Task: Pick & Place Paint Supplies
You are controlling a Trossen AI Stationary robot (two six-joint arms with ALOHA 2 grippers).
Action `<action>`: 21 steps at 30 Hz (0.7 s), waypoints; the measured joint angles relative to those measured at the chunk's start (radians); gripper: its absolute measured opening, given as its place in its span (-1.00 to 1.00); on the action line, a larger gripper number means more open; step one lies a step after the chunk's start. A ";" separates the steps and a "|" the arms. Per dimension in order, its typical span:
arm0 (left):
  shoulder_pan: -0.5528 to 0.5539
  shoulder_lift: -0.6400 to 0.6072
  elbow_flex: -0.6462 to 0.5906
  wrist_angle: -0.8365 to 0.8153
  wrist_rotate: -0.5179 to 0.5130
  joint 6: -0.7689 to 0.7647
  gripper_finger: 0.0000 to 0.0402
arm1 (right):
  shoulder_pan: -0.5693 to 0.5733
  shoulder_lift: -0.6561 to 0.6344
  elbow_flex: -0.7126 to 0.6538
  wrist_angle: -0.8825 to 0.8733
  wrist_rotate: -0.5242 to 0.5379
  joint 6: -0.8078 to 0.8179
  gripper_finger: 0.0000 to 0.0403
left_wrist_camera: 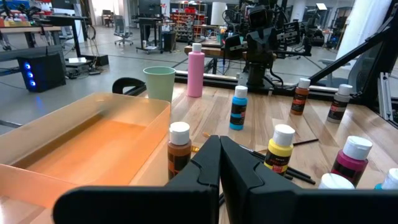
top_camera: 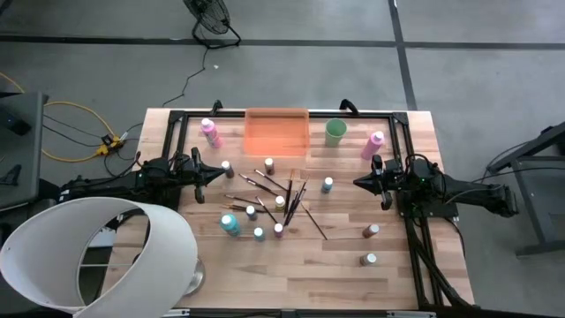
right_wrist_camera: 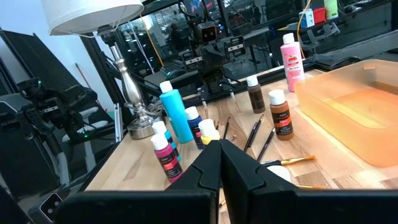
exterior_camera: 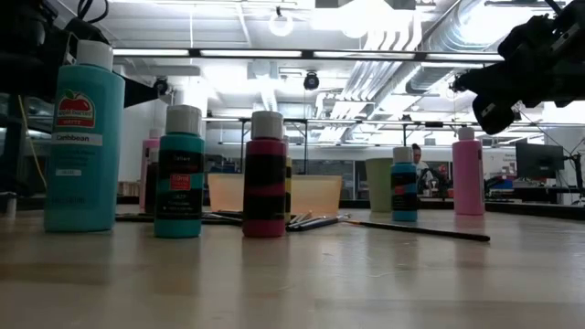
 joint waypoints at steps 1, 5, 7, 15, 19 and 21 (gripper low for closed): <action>0.000 0.000 0.000 0.000 0.000 0.000 -1.00 | 0.000 0.000 0.000 0.000 0.000 0.000 -0.99; 0.000 0.000 0.000 0.000 0.000 0.000 -1.00 | 0.000 0.000 0.000 0.000 -0.002 0.005 -0.99; 0.000 0.000 0.000 0.000 0.000 0.000 -1.00 | 0.000 0.000 0.000 0.000 -0.001 0.005 -0.99; 0.000 0.000 0.000 0.000 0.000 0.000 -1.00 | 0.000 0.000 0.000 0.003 -0.032 0.134 -0.99; 0.000 0.000 0.000 0.000 0.000 0.000 -1.00 | 0.000 0.000 0.000 0.000 -0.005 0.351 -0.99; 0.000 0.000 0.000 0.000 0.000 0.000 -1.00 | 0.000 0.000 0.000 0.000 -0.005 0.441 -0.99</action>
